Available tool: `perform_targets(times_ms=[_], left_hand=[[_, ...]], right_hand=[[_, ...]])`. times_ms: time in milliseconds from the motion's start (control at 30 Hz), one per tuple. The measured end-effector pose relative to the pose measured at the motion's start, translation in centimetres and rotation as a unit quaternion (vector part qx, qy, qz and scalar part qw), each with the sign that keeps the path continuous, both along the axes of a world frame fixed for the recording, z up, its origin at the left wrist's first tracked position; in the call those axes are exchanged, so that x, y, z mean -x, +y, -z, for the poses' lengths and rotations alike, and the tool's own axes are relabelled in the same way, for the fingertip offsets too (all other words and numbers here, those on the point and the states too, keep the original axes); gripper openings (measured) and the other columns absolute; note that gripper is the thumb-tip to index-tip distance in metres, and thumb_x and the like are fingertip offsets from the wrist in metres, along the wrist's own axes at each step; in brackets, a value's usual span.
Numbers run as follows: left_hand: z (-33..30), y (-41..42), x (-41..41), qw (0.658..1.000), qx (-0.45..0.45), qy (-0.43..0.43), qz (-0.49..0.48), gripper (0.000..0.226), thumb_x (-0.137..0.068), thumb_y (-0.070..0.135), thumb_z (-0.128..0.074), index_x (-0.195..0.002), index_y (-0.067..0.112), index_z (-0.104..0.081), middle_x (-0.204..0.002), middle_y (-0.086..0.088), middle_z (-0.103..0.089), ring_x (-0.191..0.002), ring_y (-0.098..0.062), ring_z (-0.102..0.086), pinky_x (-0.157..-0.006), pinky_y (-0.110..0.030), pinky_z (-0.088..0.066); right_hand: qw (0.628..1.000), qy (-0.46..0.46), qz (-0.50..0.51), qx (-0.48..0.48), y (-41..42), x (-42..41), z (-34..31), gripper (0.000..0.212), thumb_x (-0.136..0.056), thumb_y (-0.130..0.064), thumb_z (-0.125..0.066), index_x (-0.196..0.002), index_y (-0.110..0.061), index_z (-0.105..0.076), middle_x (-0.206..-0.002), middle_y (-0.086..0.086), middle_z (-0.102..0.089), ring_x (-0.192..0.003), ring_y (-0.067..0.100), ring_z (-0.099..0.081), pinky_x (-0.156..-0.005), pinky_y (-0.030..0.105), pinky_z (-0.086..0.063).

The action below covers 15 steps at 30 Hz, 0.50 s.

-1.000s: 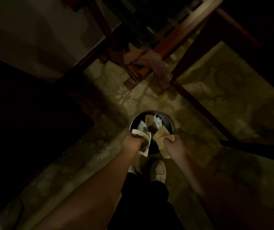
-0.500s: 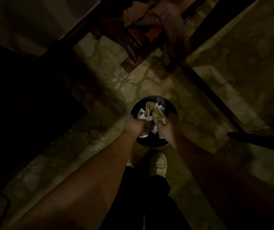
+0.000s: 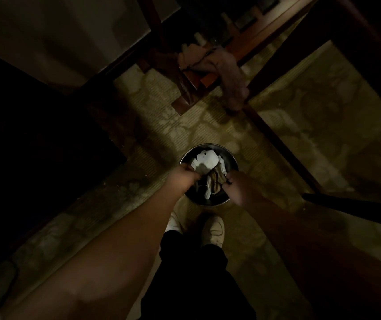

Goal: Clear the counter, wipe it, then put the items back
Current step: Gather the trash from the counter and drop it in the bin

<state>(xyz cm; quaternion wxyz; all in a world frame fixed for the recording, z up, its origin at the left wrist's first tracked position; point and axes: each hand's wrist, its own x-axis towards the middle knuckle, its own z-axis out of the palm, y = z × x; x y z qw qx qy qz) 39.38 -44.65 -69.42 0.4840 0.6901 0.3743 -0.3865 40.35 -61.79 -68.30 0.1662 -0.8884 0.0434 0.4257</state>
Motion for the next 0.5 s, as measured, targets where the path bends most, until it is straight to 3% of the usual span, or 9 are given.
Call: perform_targets(times_ms=[133,267,367,500], left_hand=[[-5.9,0.9,0.7,0.998,-0.03,-0.028,0.055,0.029,-0.085,0.02,-0.067,-0.112,0.014,-0.059,-0.101,-0.004,-0.063,-0.094,-0.021,-0.059,-0.066,-0.026,-0.041],[-13.6,1.9,1.7,0.994,-0.046,-0.072,0.074,0.02,-0.086,0.027,-0.066,-0.103,0.019,-0.058,-0.093,0.002,-0.062,-0.078,-0.01,-0.055,-0.06,-0.024,-0.04],[-20.2,2.7,2.9,0.988,-0.059,-0.112,0.088,0.016,-0.088,0.026,-0.064,-0.102,0.019,-0.058,-0.095,0.002,-0.062,-0.08,-0.01,-0.056,-0.066,-0.025,-0.043],[-28.4,4.0,5.6,0.976,-0.094,-0.149,0.129,0.026,-0.089,0.03,-0.062,-0.112,0.017,-0.059,-0.107,0.0,-0.059,-0.092,-0.015,-0.058,-0.074,-0.028,-0.047]], right_hand=[[0.999,0.028,0.007,-0.022,-0.5,-0.3,-5.5,0.026,-0.097,-0.023,-0.048,-0.112,-0.004,-0.057,-0.106,0.011,-0.06,-0.099,0.028,-0.058,-0.069,0.023,-0.035],[0.997,0.049,0.017,-0.062,-0.3,0.0,-12.2,0.021,-0.095,-0.025,-0.051,-0.109,-0.01,-0.058,-0.096,0.004,-0.058,-0.082,0.014,-0.054,-0.059,0.02,-0.036],[0.995,0.046,0.015,-0.083,0.2,0.7,-18.1,0.028,-0.095,-0.025,-0.054,-0.118,-0.009,-0.057,-0.11,0.008,-0.061,-0.089,0.015,-0.055,-0.063,0.02,-0.039],[0.995,0.036,-0.032,-0.089,1.5,1.4,-25.9,0.028,-0.094,-0.026,-0.053,-0.118,-0.012,-0.057,-0.114,0.008,-0.062,-0.106,0.022,-0.057,-0.079,0.025,-0.041]])
